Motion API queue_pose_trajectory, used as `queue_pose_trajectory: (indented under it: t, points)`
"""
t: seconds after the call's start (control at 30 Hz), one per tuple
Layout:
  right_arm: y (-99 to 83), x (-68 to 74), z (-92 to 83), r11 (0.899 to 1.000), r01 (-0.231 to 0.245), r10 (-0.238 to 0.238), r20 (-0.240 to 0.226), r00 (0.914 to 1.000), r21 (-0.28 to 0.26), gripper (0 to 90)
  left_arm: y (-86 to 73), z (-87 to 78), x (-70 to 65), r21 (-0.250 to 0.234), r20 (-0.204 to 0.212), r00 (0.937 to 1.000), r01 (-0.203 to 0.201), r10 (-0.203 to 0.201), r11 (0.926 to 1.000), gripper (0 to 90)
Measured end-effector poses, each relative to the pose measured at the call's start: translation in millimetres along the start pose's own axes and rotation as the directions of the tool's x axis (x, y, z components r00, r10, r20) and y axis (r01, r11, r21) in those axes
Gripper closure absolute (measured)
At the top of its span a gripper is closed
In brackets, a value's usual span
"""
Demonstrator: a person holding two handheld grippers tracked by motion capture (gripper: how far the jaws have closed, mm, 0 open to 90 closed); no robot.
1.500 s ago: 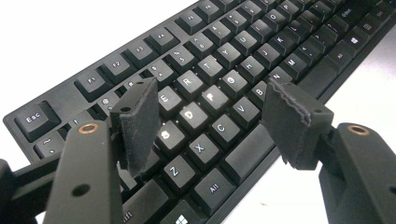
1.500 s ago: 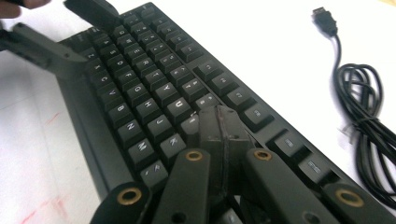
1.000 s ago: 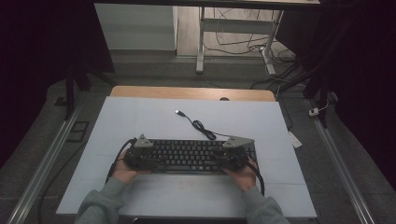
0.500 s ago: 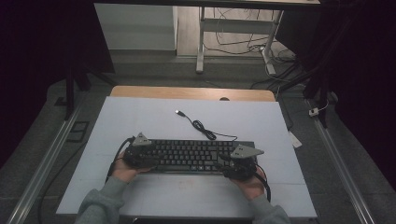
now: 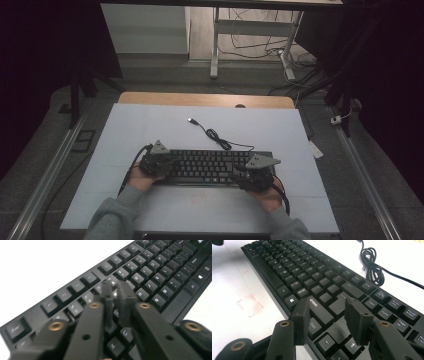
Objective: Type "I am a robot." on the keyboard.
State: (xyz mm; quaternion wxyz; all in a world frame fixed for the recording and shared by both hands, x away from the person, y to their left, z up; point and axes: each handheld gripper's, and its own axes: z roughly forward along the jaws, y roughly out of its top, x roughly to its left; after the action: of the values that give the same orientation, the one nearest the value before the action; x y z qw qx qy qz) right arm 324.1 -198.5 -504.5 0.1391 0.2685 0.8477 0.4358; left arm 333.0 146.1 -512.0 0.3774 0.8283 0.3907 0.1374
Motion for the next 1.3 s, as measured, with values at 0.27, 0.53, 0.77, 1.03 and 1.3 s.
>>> queue_pose_trajectory:
  t: [0.27, 0.53, 0.77, 1.03, 1.3]
  points:
    - [-0.6, 0.3, 1.0, 1.0, -0.001, 0.001, -0.001, 1.0, 0.009, 55.0, 5.8, 13.8, -3.8, 0.029, 0.008, 0.9997, -0.024, 0.024, 0.9993, 89.0]
    - [-0.9, 0.0, 1.7, 1.0, -0.003, 0.003, -0.002, 1.0, 0.009, 54.7, 5.5, 18.4, -4.9, 0.048, -0.006, 0.9994, -0.032, 0.033, 0.9983, 88.9]
    - [-0.9, -0.4, 1.7, 1.0, -0.006, 0.006, 0.003, 1.0, 0.01, 54.5, 5.5, 19.4, -5.5, 0.047, -0.003, 0.9993, -0.037, 0.037, 0.9982, 88.9]
    - [-1.0, -0.1, 3.2, 1.0, -0.007, 0.007, -0.004, 1.0, 0.009, 54.4, 4.7, 21.9, -5.1, 0.054, 0.004, 0.9994, -0.035, 0.034, 0.9979, 89.0]
    - [-0.6, 0.2, 2.5, 1.0, -0.004, 0.004, 0.001, 1.0, -0.001, 54.1, 5.5, 12.3, -4.3, 0.022, -0.014, 0.9996, -0.026, 0.026, 0.9994, 88.9]
